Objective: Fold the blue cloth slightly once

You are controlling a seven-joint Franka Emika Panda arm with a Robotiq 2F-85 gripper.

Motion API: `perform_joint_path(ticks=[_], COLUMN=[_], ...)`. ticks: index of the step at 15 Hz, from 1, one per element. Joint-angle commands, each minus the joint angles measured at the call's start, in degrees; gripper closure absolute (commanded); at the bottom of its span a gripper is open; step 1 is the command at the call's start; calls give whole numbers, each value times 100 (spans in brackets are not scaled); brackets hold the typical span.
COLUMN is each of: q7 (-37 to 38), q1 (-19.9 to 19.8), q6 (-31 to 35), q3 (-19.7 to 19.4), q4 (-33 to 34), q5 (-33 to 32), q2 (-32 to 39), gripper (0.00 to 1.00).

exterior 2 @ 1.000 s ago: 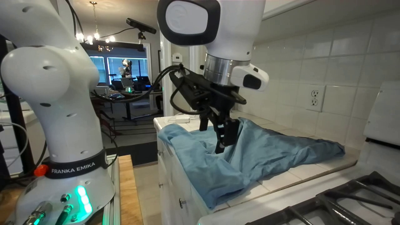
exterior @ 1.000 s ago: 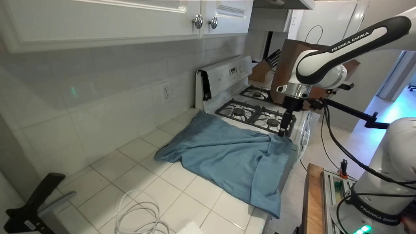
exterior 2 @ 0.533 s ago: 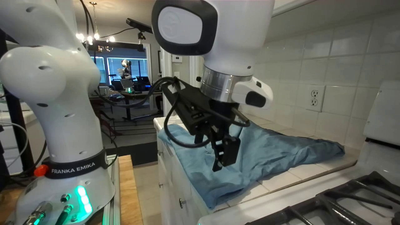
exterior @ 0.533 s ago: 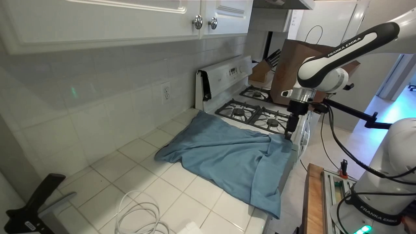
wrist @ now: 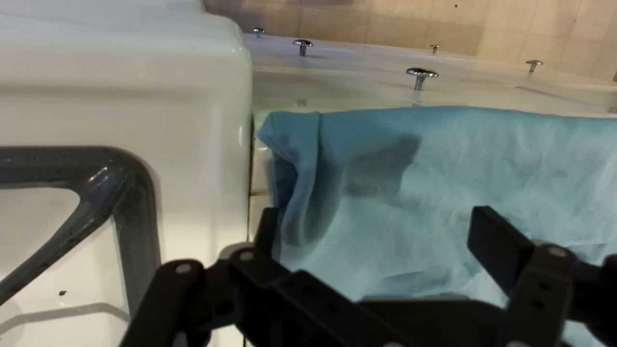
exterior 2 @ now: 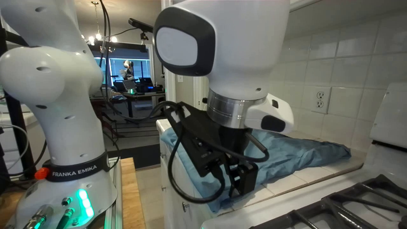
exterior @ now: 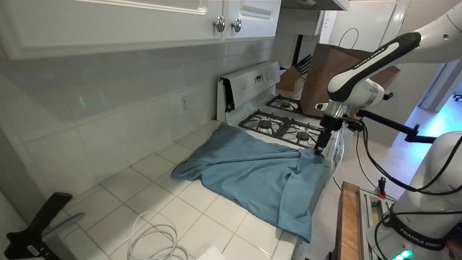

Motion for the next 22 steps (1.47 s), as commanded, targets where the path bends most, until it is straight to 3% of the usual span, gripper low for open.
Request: perform_joint_path(ticks=[1, 3, 5, 9, 15, 18, 22], q7=[-478, -654, -814, -942, -646, -136, 1588], q1=[4, -30, -75, -203, -405, -472, -451], q6=[139, 116, 62, -12, -175, -192, 289], q3=[74, 137, 226, 494, 815, 933, 1280], q4=[224, 290, 346, 449, 513, 483, 291], q5=[496, 685, 912, 1199, 1133, 915, 36], q2=[491, 684, 829, 1015, 977, 922, 485], gripper=[0, 0, 26, 56, 98, 100, 99])
